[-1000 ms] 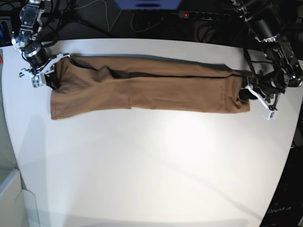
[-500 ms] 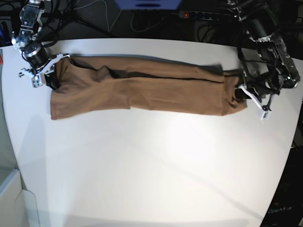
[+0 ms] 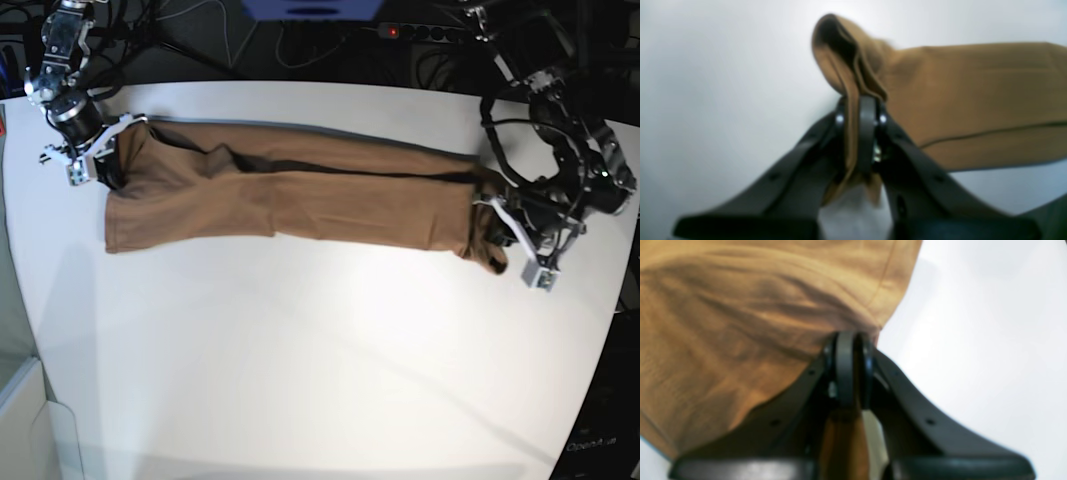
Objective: Fold the T-shirt properly
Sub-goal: 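Carry the hem end with the left gripper toward the right gripper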
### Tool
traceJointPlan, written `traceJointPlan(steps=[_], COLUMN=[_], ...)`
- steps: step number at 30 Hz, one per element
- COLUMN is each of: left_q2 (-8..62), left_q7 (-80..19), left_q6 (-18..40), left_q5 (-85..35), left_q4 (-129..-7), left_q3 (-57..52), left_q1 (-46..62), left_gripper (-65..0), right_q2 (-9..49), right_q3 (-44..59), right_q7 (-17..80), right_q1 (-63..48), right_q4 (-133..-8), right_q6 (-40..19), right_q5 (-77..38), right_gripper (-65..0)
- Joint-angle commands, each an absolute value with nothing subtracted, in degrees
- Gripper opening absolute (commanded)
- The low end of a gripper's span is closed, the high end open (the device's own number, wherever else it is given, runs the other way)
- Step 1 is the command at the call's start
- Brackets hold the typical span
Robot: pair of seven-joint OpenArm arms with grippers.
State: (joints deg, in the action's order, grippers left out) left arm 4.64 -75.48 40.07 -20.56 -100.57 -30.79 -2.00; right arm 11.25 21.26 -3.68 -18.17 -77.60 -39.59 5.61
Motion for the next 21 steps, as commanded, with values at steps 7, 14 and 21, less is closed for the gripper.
traceJointPlan(steps=[7, 14, 21], left_q2=[-0.7, -4.7, -6.9], left_q7=[-74.7, -74.2, -69.5], left_q6=[40.0, 40.0, 40.0], left_q5=[-21.4, -21.4, -21.9], left_q4=[-102.3, -102.2, -101.5], left_q3=[-26.1, -22.2, -16.4], left_q1=[-1.5, -1.2, 0.1], left_gripper=[-62.1, -62.1, -62.2], right_q2=[11.7, 11.7, 11.7], right_q3=[21.2, 21.2, 21.2], right_q7=[-1.4, -1.3, -1.3], right_q1=[-18.5, -18.5, -18.6], right_q4=[-77.7, -77.7, -77.7], right_q6=[-40.0, -40.0, -40.0], right_q5=[7.1, 7.1, 7.1], right_gripper=[-62.2, -62.2, -62.2])
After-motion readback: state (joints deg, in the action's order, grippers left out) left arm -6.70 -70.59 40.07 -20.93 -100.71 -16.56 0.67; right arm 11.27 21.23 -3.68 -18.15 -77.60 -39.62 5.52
